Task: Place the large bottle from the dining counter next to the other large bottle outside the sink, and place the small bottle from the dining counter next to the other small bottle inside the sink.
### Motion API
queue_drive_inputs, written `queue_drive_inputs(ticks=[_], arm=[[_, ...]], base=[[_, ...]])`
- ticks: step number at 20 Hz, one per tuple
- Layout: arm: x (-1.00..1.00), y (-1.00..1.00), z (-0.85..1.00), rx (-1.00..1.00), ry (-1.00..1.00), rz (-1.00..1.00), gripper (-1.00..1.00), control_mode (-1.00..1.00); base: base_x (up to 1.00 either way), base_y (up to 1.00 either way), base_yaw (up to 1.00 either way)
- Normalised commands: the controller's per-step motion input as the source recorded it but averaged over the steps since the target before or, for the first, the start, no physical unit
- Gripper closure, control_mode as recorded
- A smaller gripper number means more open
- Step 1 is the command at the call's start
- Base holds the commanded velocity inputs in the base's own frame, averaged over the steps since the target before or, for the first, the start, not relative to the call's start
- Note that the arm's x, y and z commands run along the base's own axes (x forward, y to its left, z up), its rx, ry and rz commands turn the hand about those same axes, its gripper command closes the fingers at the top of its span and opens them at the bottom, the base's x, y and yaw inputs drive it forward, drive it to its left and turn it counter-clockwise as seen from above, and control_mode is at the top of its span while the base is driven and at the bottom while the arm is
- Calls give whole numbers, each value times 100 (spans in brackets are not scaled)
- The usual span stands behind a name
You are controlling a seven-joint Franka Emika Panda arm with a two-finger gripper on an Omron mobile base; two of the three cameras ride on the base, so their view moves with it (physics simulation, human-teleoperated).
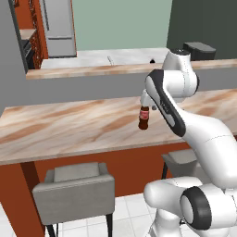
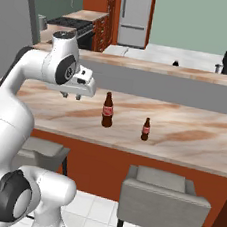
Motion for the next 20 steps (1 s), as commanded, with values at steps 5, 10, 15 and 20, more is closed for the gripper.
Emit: queue_drive_inputs(ticks=[5, 10, 15, 20], arm=[[11, 0, 0, 0, 0, 0, -100, -100], [26, -30, 1, -1, 8, 0, -100, -100], [8, -42, 14, -3, 15, 0, -100, -100], [25, -27, 7, -4, 16, 0, -100, -100]], base=[[0, 0, 0], [0, 0, 0], [0, 0, 0], [0, 0, 0]])
